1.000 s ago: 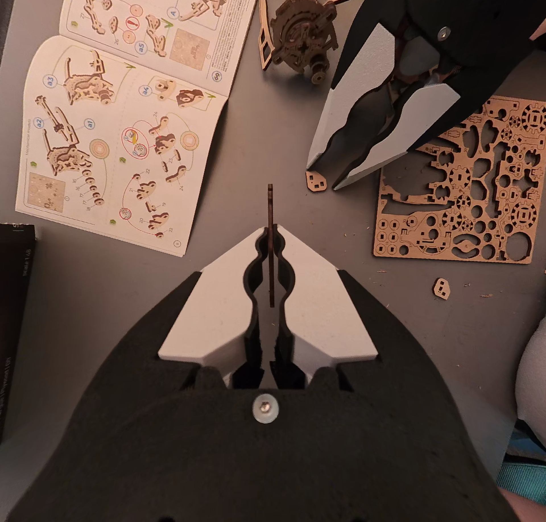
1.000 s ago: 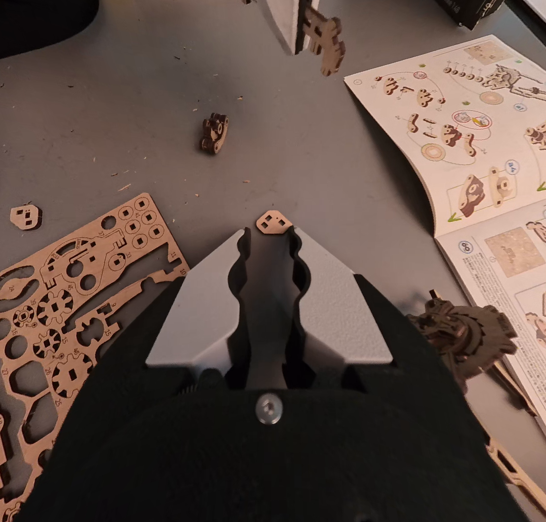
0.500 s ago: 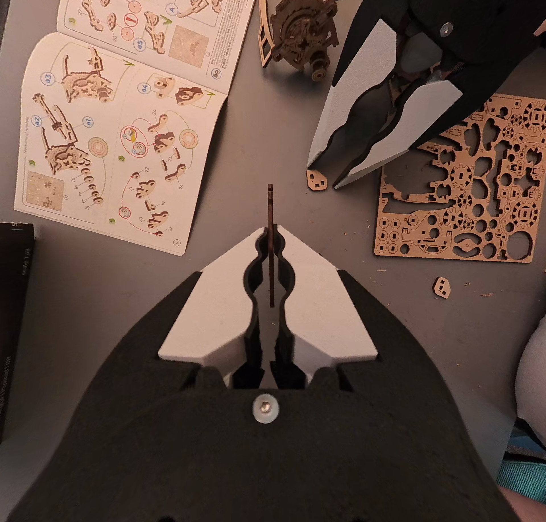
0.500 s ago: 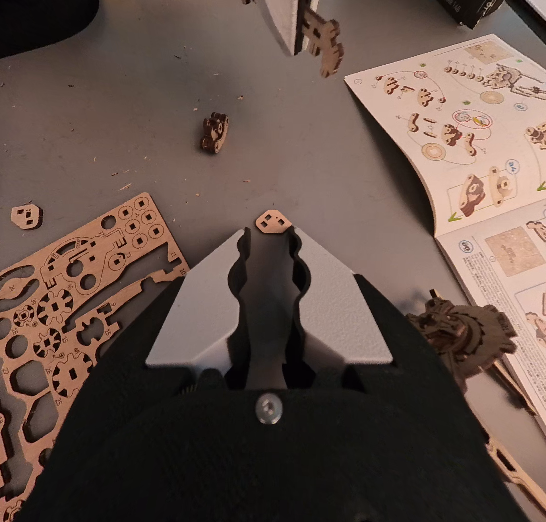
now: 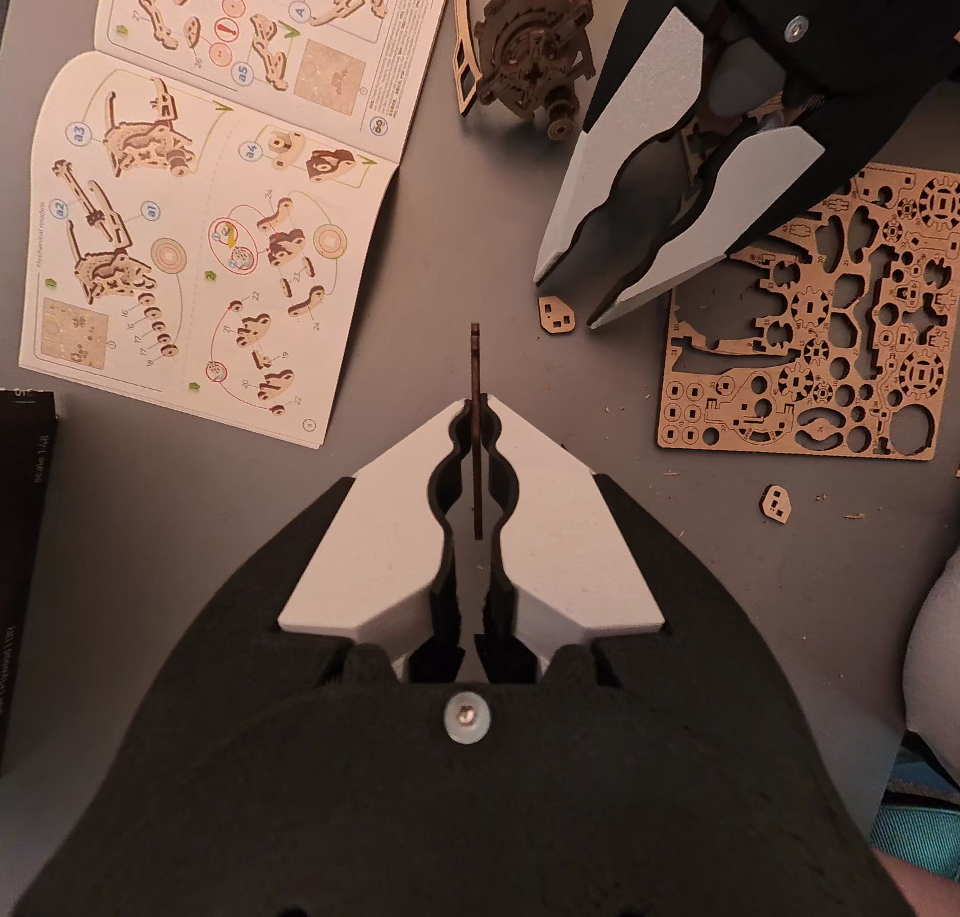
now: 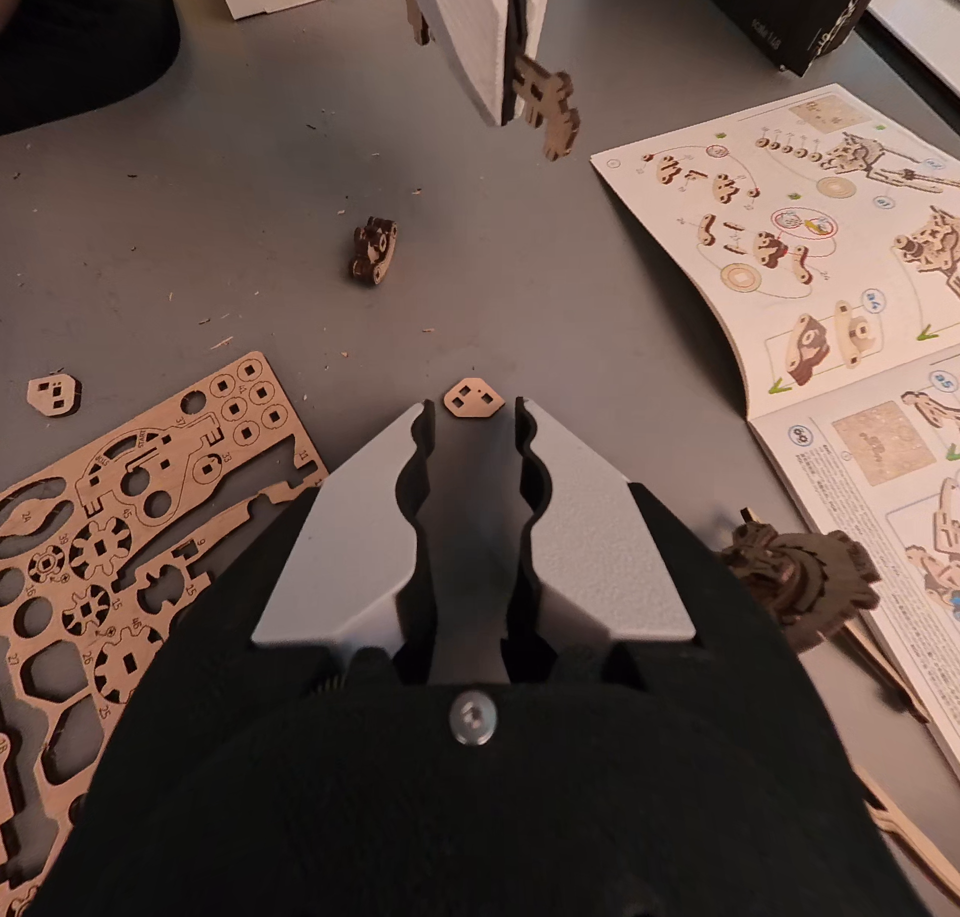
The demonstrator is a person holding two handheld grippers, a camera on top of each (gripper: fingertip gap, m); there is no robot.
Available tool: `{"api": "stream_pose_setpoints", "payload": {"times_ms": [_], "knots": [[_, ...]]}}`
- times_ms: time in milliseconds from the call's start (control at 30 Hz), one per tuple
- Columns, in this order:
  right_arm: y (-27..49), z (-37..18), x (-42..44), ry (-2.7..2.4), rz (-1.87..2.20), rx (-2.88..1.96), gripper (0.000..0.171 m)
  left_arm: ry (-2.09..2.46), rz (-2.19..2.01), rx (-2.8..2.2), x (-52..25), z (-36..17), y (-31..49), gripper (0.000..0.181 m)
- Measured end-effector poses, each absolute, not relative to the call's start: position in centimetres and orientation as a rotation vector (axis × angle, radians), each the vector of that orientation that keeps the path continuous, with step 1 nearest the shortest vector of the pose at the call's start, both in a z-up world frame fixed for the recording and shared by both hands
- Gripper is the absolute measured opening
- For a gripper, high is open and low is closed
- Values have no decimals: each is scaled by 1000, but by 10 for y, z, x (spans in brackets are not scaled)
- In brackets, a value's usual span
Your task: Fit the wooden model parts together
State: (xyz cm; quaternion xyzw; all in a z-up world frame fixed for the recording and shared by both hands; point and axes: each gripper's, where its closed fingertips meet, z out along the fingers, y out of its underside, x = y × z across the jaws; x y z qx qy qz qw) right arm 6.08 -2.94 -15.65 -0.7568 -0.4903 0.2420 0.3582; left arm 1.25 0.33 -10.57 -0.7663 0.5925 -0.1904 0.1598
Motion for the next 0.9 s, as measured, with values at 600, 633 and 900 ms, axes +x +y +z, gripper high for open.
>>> {"api": "stream_pose_setpoints", "payload": {"times_ms": [600, 633, 900], "knots": [[-30, -162, 62, -1276, 629, -1982, 32, 1777, -578, -2198, 26, -121, -13, 0], [-30, -162, 62, -1276, 629, -1982, 32, 1789, -586, -2201, 28, -123, -16, 0], [-30, -162, 62, -1277, 630, -1977, 32, 1840, -605, -2246, 41, -144, -29, 0]]}}
